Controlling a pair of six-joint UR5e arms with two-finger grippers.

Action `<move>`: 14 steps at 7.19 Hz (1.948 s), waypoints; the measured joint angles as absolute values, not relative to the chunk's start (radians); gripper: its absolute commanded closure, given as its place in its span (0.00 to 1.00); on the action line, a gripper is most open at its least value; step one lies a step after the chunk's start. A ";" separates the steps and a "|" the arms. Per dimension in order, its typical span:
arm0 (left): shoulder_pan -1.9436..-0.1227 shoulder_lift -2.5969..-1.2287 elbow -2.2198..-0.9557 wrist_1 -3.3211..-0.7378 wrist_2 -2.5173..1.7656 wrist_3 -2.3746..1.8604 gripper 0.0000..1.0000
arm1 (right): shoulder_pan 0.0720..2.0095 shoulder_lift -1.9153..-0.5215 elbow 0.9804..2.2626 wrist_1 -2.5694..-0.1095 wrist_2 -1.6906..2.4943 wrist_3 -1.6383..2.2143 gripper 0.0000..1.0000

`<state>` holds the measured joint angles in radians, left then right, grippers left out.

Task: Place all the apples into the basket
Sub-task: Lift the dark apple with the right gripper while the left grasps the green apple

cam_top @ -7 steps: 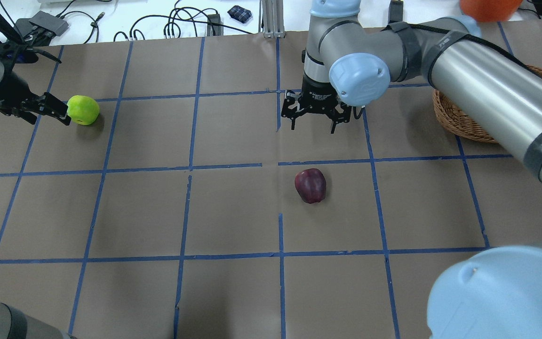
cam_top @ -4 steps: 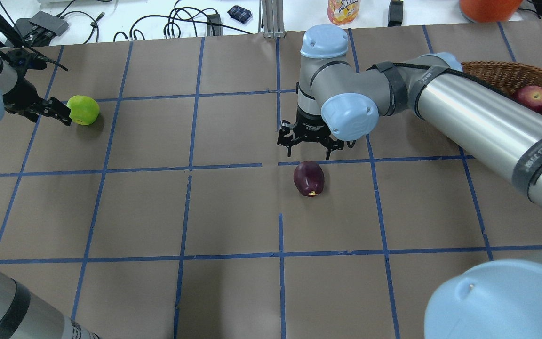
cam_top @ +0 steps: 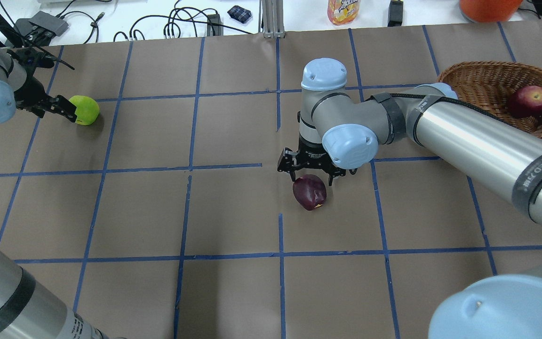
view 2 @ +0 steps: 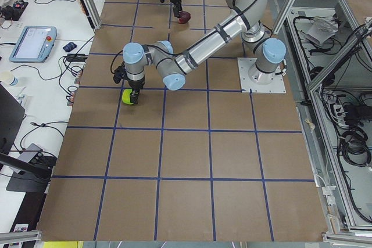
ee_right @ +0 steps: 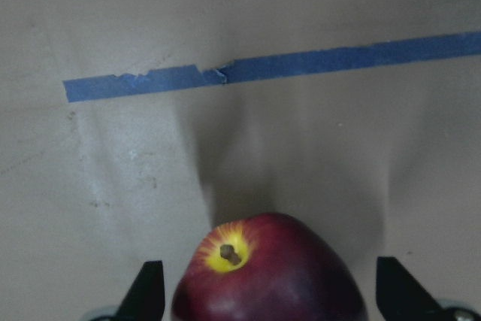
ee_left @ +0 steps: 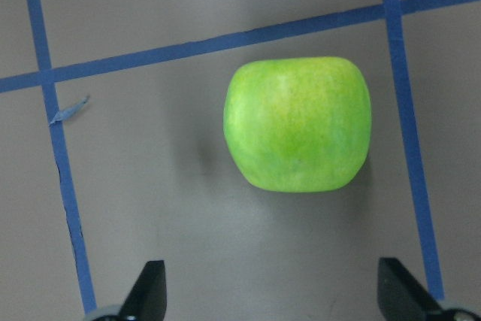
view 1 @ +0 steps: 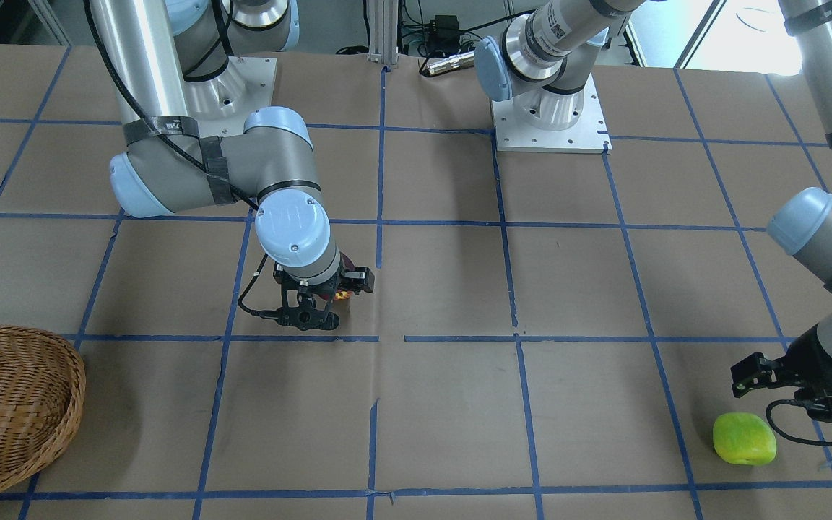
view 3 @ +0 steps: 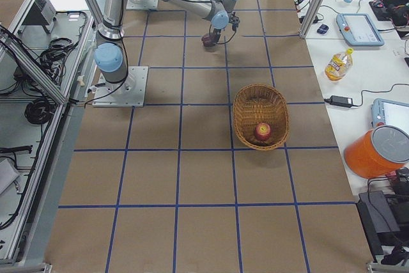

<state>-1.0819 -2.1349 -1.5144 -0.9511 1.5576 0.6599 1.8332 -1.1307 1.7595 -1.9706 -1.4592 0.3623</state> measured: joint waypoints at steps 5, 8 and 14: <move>-1.085 -2.214 -1.458 -0.947 1.496 0.644 0.00 | 1.856 -1.134 1.793 -1.974 -1.408 0.368 0.00; -1.113 -2.252 -1.418 -0.948 1.445 0.620 0.00 | 1.901 -1.136 1.801 -1.976 -1.408 0.383 0.00; -1.213 -2.212 -1.317 -1.173 1.533 0.471 1.00 | 1.928 -1.139 1.792 -1.981 -1.425 0.376 1.00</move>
<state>-1.2128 -2.2122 -1.3174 -1.1727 1.5329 0.4707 1.9281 -1.1387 1.7920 -1.9812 -1.4250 0.3759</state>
